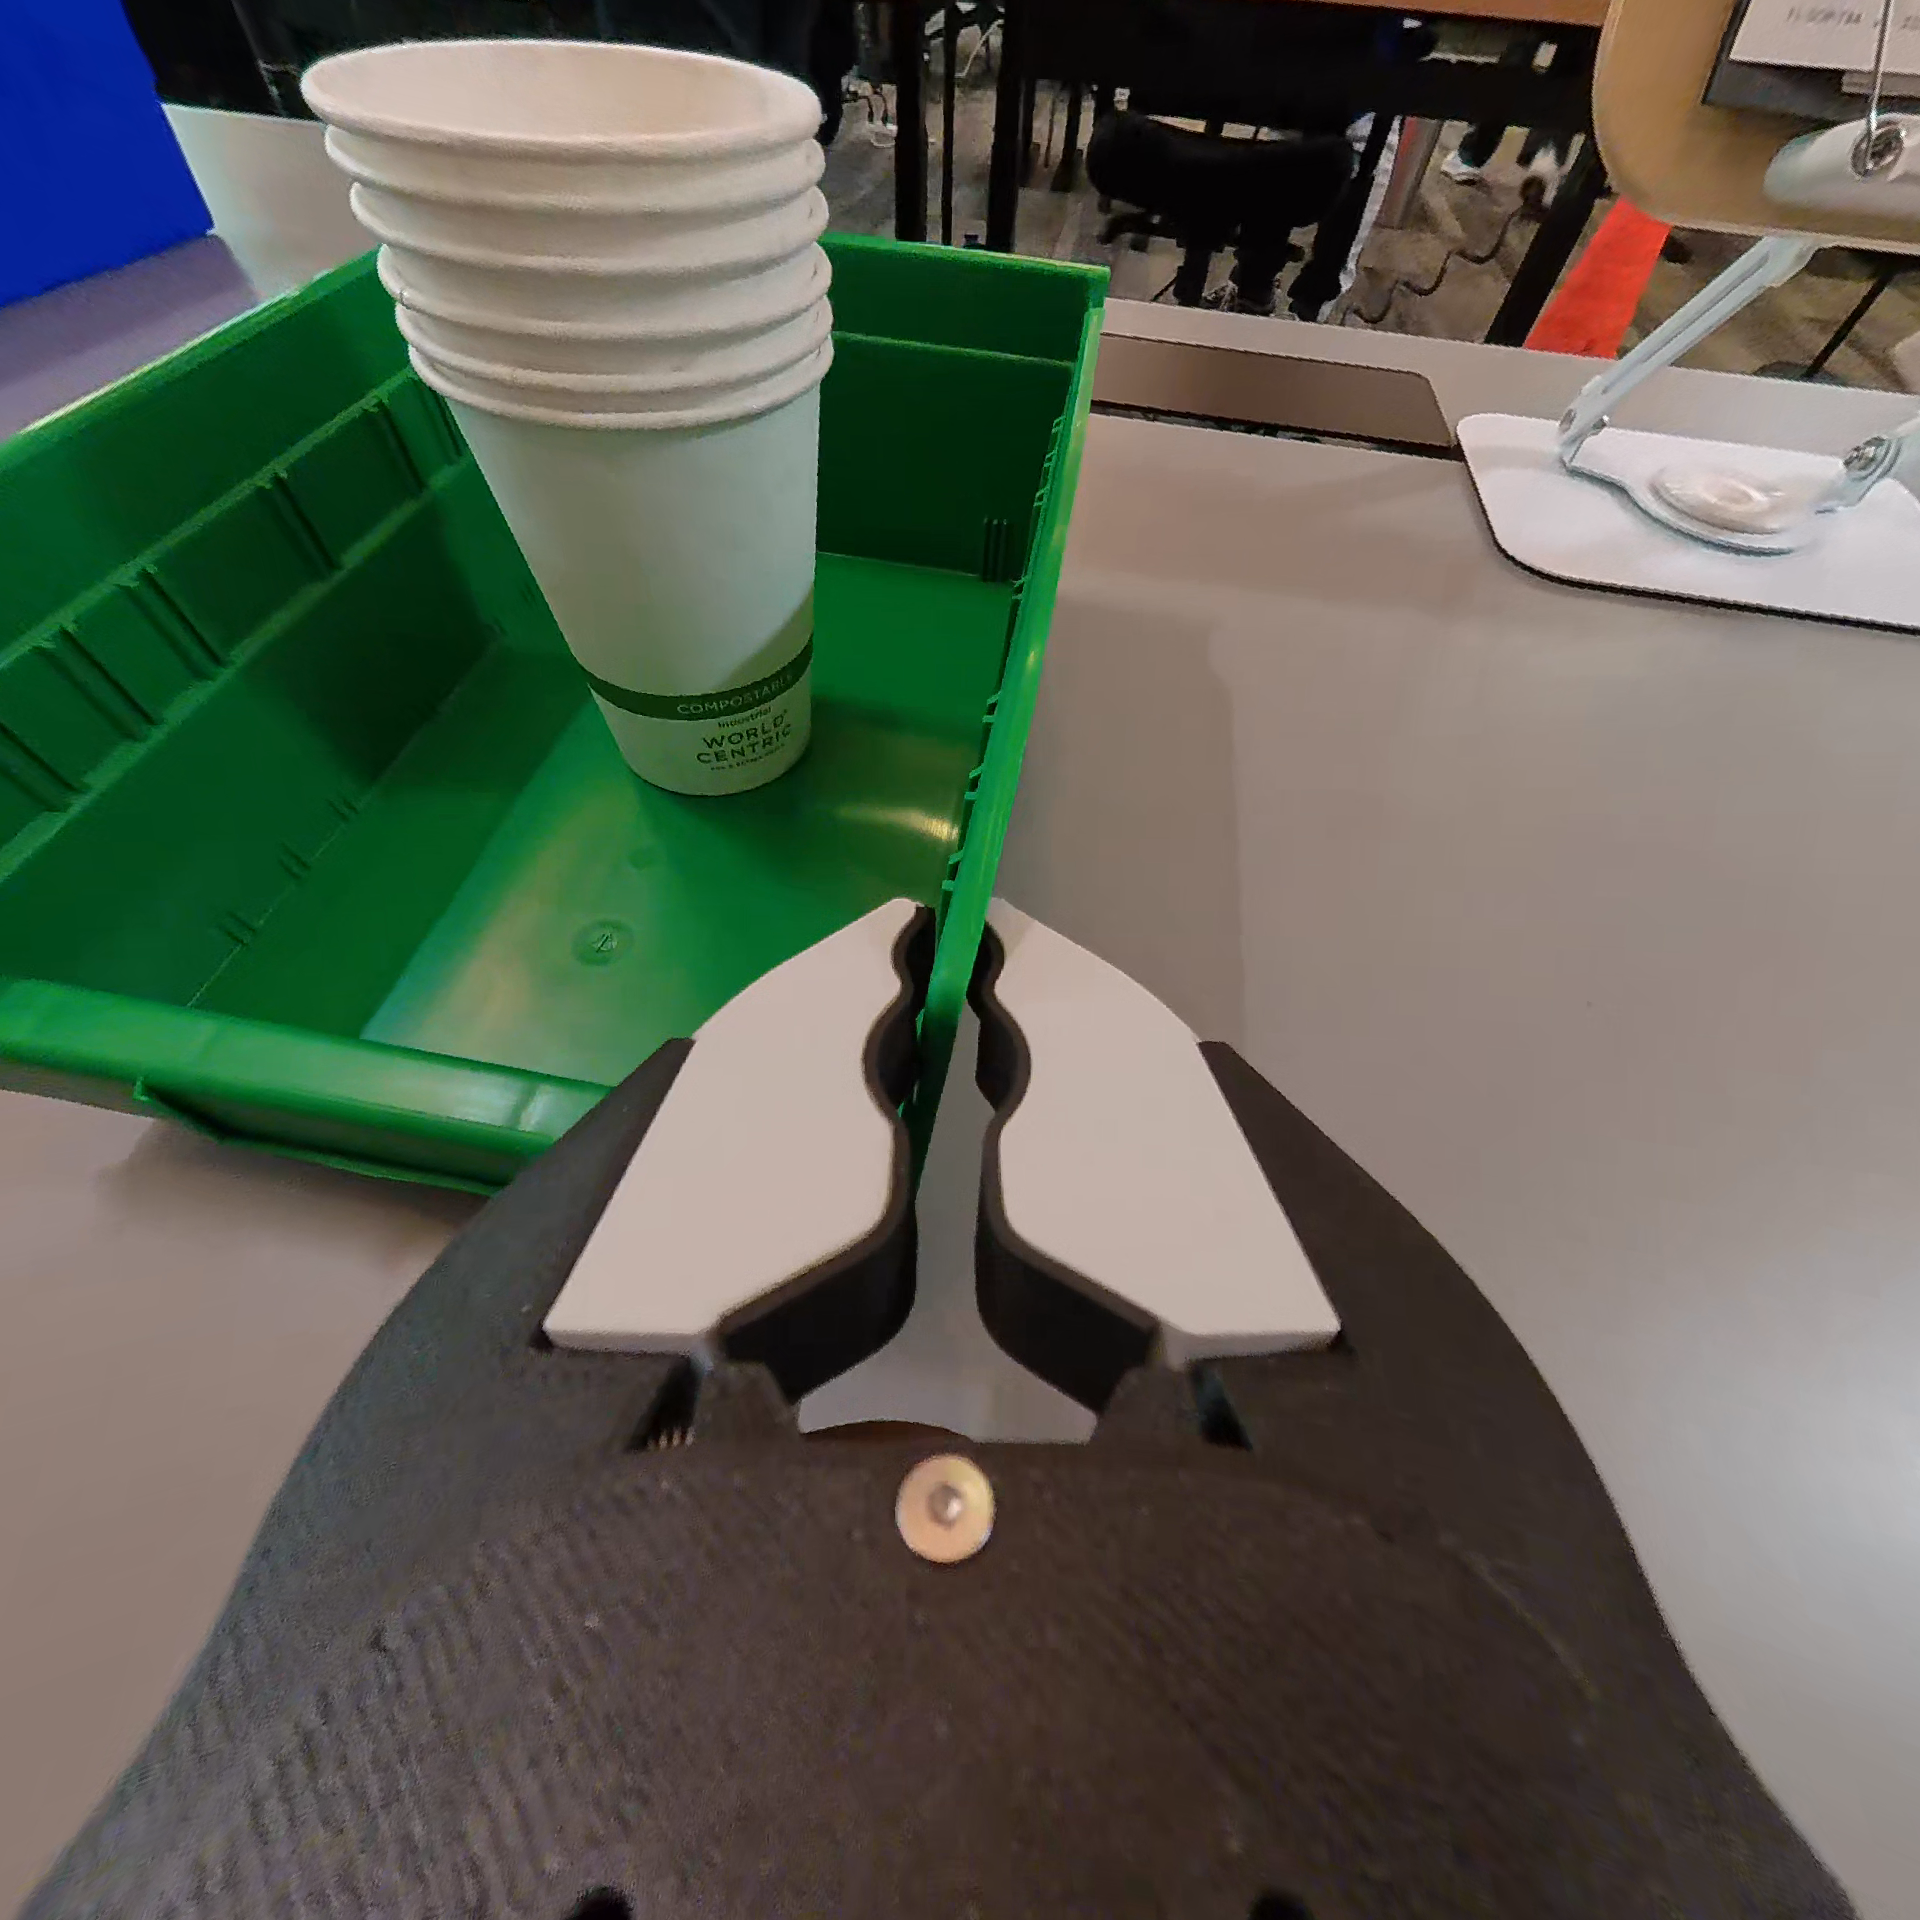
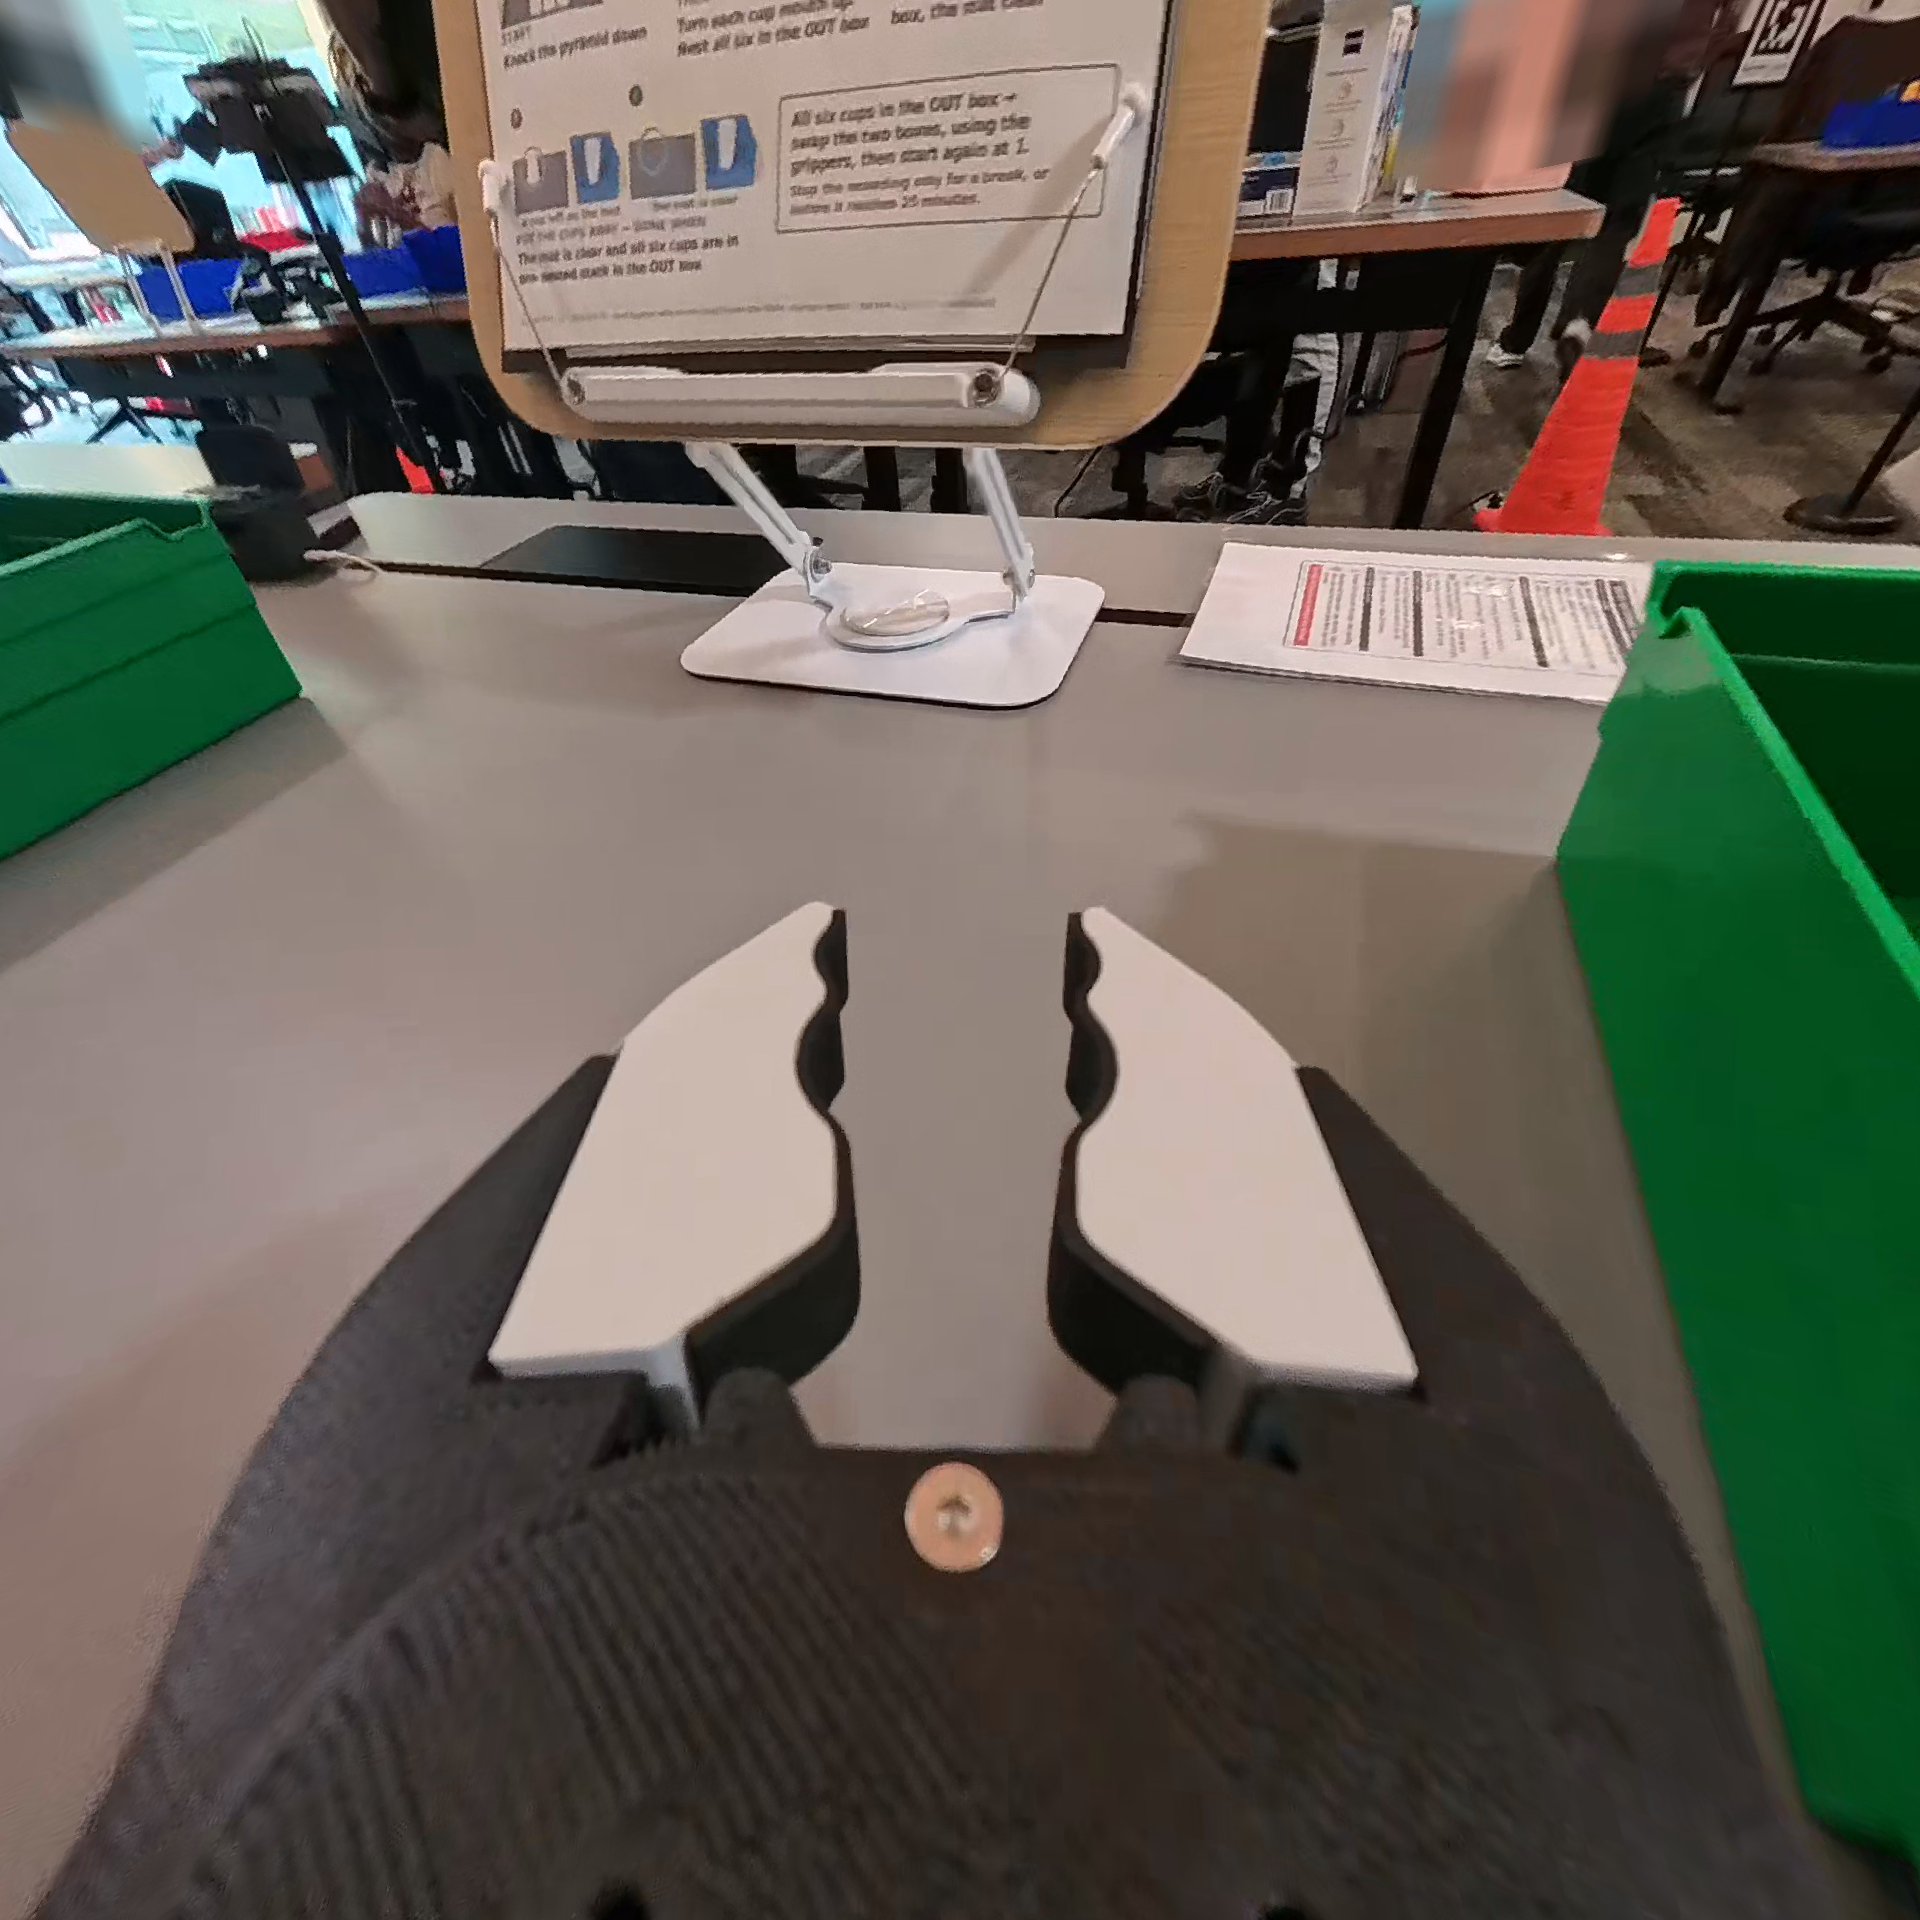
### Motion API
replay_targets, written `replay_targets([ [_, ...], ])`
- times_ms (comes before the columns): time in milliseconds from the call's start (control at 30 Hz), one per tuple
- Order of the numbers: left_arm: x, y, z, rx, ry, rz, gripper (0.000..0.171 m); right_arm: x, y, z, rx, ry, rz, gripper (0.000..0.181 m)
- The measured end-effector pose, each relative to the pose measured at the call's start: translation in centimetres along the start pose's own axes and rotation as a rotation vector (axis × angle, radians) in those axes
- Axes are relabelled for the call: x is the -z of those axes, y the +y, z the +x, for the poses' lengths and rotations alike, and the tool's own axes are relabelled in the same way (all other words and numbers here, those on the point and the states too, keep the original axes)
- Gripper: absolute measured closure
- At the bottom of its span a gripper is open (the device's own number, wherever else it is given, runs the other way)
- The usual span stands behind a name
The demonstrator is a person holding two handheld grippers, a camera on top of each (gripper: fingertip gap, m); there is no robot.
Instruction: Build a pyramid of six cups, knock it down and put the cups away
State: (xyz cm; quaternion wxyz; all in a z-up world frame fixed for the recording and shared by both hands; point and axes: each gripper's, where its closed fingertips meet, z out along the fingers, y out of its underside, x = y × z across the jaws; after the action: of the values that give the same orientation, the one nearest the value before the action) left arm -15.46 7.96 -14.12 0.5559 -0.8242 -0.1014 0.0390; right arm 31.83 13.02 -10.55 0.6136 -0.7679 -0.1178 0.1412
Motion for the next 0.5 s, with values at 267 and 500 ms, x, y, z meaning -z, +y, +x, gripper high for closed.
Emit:
replay_targets([
  [267, 0.9, 0.4, 0.0, -0.017, -0.009, -0.007, 0.167, -0.9, 0.1, -1.6, 0.09, -0.021, -0.01, 0.143],
  [500, 1.5, 0.6, 0.0, -0.028, -0.007, 0.0, 0.167, -1.9, 0.2, -2.3, -0.028, -0.081, -0.026, 0.144],
])
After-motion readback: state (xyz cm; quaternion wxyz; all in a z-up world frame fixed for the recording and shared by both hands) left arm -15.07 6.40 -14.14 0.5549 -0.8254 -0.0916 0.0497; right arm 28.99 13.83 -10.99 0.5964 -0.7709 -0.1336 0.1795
